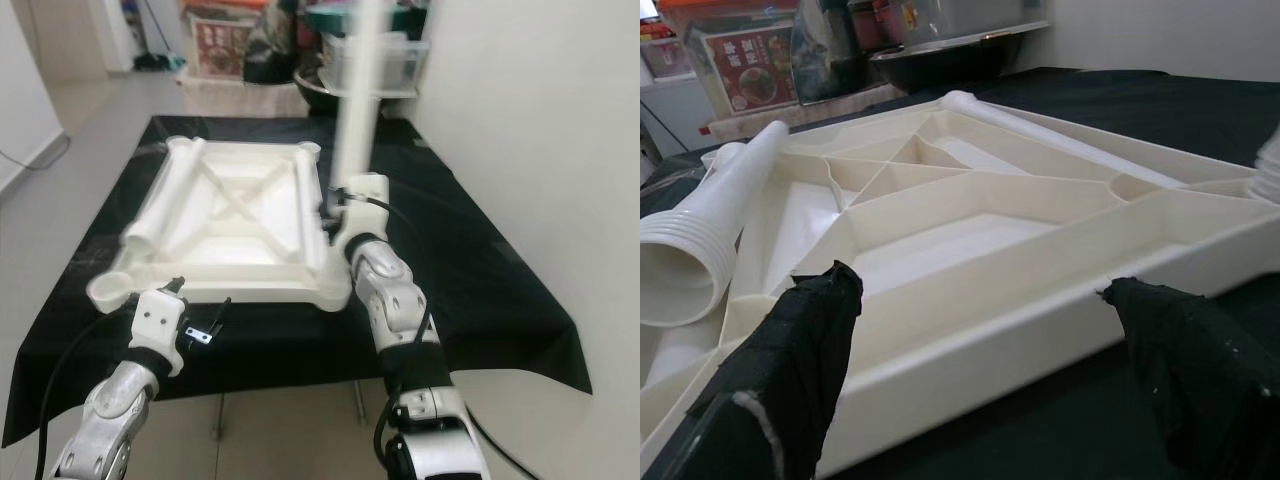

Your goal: Building children table

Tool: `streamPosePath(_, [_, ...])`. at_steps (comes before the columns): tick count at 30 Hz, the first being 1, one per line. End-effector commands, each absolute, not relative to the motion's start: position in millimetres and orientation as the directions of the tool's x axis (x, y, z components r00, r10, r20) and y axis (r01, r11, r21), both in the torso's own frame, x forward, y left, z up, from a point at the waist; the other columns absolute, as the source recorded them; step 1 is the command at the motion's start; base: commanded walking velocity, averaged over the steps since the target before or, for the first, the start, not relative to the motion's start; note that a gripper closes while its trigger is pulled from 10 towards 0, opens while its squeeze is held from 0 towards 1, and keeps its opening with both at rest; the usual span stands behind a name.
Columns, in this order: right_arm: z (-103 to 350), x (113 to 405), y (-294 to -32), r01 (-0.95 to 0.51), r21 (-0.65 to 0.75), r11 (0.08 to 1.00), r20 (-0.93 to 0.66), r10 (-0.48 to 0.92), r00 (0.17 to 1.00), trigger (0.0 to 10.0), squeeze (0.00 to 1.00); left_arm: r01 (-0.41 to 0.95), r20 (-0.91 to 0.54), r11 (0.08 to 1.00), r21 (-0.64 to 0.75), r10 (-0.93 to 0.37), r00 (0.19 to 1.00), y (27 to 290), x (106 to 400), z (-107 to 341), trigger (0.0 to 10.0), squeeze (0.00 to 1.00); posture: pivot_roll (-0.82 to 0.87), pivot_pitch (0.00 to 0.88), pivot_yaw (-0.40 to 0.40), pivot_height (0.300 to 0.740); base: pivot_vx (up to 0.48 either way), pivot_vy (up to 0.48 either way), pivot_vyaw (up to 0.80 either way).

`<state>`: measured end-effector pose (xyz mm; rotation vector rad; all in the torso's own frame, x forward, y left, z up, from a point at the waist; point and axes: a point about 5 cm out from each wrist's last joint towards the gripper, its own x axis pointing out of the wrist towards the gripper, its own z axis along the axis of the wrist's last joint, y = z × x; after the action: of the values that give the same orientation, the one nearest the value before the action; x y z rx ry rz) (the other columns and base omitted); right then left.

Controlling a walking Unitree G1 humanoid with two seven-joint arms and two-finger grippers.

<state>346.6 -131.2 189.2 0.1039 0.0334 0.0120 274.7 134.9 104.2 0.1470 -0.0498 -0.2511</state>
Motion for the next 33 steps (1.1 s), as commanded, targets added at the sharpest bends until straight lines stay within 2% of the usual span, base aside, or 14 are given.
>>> streamPosePath(1, [171.5,336.6,-112.9,-0.045,0.110,0.993,-0.134,0.060,0.989,10.0,0.00,0.265,0.024,0.951,0.157,-0.272,0.962,131.2,276.2,102.6,10.0,0.00,0.01,0.000,-0.056,0.740,0.000,0.000,0.00])
streamPosePath(5, [180.6,331.1,-97.1,-0.117,0.149,0.982,-0.074,0.129,0.989,10.0,0.00,0.273,0.022,0.949,0.157,-0.280,0.960,129.6,276.1,102.4,10.0,0.00,0.00,0.000,-0.046,0.740,0.000,0.000,0.00])
streamPosePath(6, [189.2,330.4,-94.4,-0.146,0.157,0.977,-0.022,0.151,0.988,10.0,1.00,0.275,0.022,0.948,0.157,-0.282,0.959,129.4,276.4,102.6,10.0,0.00,0.00,0.000,-0.046,0.740,0.000,0.000,0.00])
streamPosePath(12, [206.2,336.5,-92.3,-0.260,0.147,0.954,0.036,0.257,0.966,10.0,1.00,0.273,0.021,0.949,0.158,-0.280,0.960,130.8,277.9,102.5,10.0,0.00,-0.01,0.000,-0.048,0.740,0.000,0.000,0.00])
streamPosePath(13, [222.4,335.4,-92.3,-0.443,0.140,0.886,0.092,0.434,0.896,10.0,0.00,0.271,0.022,0.950,0.156,-0.277,0.961,131.0,278.5,102.4,10.0,0.00,-0.01,0.000,-0.050,0.740,0.000,0.000,0.00])
streamPosePath(14, [229.6,331.3,-92.0,-0.553,0.133,0.822,0.123,0.540,0.833,10.0,0.00,0.271,0.022,0.950,0.155,-0.277,0.961,130.5,278.4,102.3,10.0,0.00,-0.01,0.000,-0.051,0.740,0.000,0.000,0.00])
streamPosePath(15, [229.6,331.3,-92.0,-0.553,0.133,0.822,0.123,0.540,0.833,10.0,0.00,0.271,0.022,0.950,0.155,-0.277,0.961,130.5,278.4,102.3,10.0,0.00,-0.01,0.000,-0.051,0.740,0.000,0.000,0.00])
streamPosePath(17, [239.7,320.8,-94.8,-0.712,0.078,0.697,0.201,0.689,0.697,10.0,0.00,0.272,0.022,0.950,0.153,-0.279,0.960,129.1,278.1,101.8,10.0,0.00,-0.01,0.000,-0.052,0.740,0.000,0.000,0.00])
streamPosePath(18, [239.7,320.8,-94.8,-0.712,0.078,0.697,0.201,0.689,0.697,10.0,0.00,0.272,0.022,0.950,0.153,-0.279,0.960,129.1,278.1,101.8,10.0,0.00,-0.01,0.000,-0.052,0.740,0.000,0.000,0.00])
streamPosePath(27, [210.2,302.2,-83.8,-0.915,0.017,0.403,0.075,0.912,0.403,10.0,0.00,0.264,0.030,0.952,0.155,-0.271,0.962,130.9,278.1,103.5,10.0,0.00,0.02,0.000,-0.074,0.740,0.000,0.000,0.00])
streamPosePath(28, [203.2,304.1,-77.0,-0.922,0.022,0.386,0.048,0.921,0.386,6.2,0.00,0.259,0.029,0.953,0.158,-0.267,0.963,132.6,277.5,103.4,10.0,0.00,0.03,0.000,-0.076,0.740,0.000,0.000,0.00])
streamPosePath(30, [201.4,306.3,-75.5,-0.918,0.026,0.396,0.040,0.917,0.396,6.2,0.00,0.258,0.029,0.953,0.159,-0.266,0.964,132.9,277.4,103.4,10.0,0.00,0.03,0.000,-0.076,0.740,0.000,0.000,0.00])
streamPosePath(31, [197.6,312.1,-74.8,-0.896,0.026,0.444,0.021,0.896,0.444,0.0,0.00,0.257,0.029,0.953,0.159,-0.265,0.964,132.9,277.3,103.5,10.0,0.00,0.03,0.000,-0.077,0.740,0.000,0.000,0.00])
streamPosePath(33, [194.1,318.2,-74.8,-0.867,0.021,0.499,0.004,0.867,0.499,0.0,0.00,0.257,0.029,0.953,0.159,-0.264,0.964,132.9,277.2,103.5,10.0,0.00,0.03,0.000,-0.077,0.740,0.000,0.000,0.00])
